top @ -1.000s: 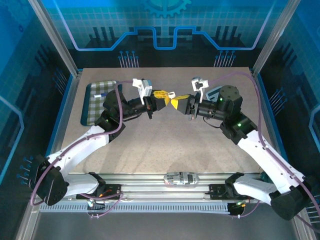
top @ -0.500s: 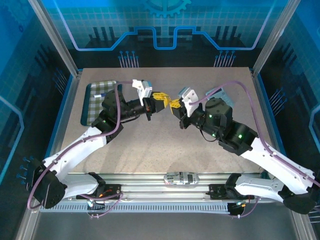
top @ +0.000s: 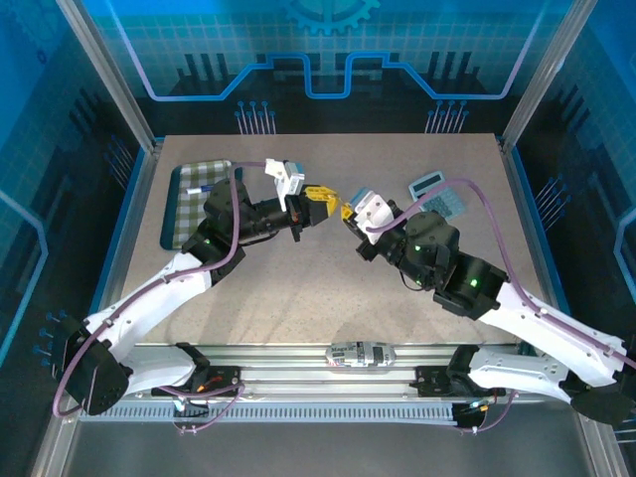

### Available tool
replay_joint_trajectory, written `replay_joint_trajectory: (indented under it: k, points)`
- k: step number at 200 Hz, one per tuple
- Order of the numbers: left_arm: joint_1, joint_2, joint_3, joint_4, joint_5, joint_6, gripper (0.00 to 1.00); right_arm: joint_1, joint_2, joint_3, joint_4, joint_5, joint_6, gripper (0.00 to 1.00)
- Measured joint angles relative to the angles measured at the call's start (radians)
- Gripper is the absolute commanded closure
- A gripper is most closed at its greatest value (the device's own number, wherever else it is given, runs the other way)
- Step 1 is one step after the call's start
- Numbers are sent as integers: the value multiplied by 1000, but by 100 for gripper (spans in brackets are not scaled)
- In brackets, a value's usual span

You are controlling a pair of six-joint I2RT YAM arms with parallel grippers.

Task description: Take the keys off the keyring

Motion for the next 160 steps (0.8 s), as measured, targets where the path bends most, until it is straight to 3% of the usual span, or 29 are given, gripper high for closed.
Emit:
replay_joint_trajectory:
  k: [91,160]
  points:
    - [0,0,16,-42,26,-14,100,90,-14,-40,56,134,-254,100]
    - [0,0,36,-103,35,-13,100,109,-17,-46,45,162,-381,100]
